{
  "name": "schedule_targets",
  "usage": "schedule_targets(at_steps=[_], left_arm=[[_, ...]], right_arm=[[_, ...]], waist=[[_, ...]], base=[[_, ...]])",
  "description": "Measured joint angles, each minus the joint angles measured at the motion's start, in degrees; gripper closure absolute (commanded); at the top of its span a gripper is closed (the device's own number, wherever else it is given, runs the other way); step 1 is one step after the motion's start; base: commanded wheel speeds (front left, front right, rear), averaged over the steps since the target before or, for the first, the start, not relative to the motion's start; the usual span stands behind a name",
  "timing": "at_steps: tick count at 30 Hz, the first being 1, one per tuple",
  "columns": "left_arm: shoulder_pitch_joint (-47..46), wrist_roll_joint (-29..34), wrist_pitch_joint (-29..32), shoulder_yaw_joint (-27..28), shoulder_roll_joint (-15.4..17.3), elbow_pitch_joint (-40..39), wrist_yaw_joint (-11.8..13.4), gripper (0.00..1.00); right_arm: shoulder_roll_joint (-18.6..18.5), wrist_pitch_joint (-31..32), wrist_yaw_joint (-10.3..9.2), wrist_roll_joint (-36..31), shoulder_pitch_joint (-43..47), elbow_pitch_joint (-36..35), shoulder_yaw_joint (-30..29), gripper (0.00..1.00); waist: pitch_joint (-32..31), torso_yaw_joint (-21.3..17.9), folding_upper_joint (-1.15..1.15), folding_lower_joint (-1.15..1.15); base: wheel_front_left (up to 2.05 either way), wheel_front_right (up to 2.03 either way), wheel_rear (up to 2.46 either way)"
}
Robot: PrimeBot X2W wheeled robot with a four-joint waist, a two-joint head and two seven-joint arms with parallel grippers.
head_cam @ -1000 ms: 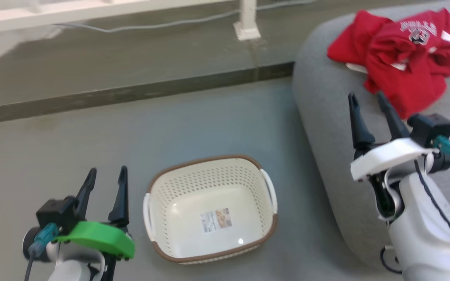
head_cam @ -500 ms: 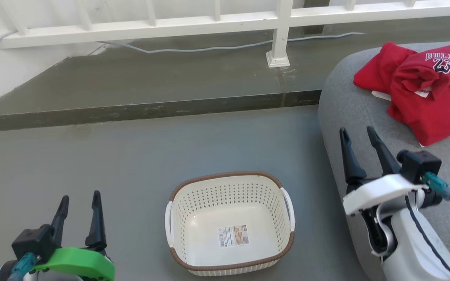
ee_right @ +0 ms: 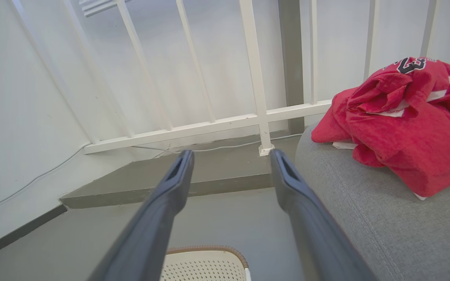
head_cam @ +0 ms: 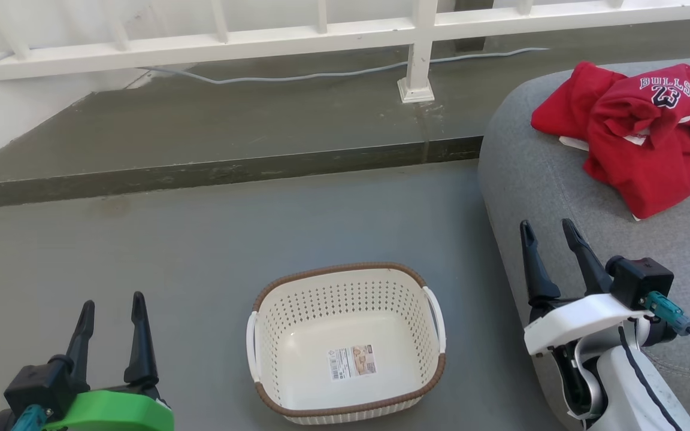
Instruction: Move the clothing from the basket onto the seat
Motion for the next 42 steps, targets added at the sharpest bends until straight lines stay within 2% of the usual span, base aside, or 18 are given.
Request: schedule_targets(at_steps=[5, 24, 25, 30, 35, 42], left_arm=[[0.98, 0.86, 0.0, 0.23, -1.11, -1.26, 0.0, 0.0], [2.61, 3.56, 0.0, 0.69, -1.62, -3.36, 0.0, 0.0], [2.8, 3.72, 0.03, 0.7, -1.67, -3.19, 0.0, 1.0], [3.15, 3.71, 0.11, 0.08, -3.26, 0.25, 0.0, 1.0], [3.3, 2.35, 0.11, -0.36, -3.36, 0.4, -0.11, 1.0], [3.32, -3.56, 0.84, 0.01, -3.97, 0.38, -1.04, 1.0]], right_arm=[[0.02, 0.0, -0.46, -0.01, 0.11, -1.03, 0.33, 0.0], [0.12, 0.0, -1.46, -0.56, 1.18, -2.94, 0.81, 0.0], [0.12, 0.01, -1.47, -0.56, 1.2, -2.75, 0.81, 1.0], [0.45, 0.18, -1.46, -0.55, 3.34, 0.24, 0.88, 1.0], [0.65, 0.18, -1.42, 1.24, 4.22, 0.49, 0.82, 1.0], [0.67, 0.87, -0.93, 6.48, 4.27, 0.04, 0.34, 1.0]], waist=[[0.24, -0.33, 0.0, 0.0], [0.49, -0.48, 0.0, 0.0], [0.45, -0.48, 0.0, 0.0], [0.46, -0.48, 0.0, 0.0], [0.41, -0.41, 0.0, 0.01], [0.3, -0.29, 0.0, 0.0]], base=[[0.0, 0.0, 0.0], [0.0, 0.0, 0.0], [0.0, 0.0, 0.0], [0.0, 0.0, 0.0], [0.0, 0.0, 0.0], [0.0, 0.0, 0.0]])
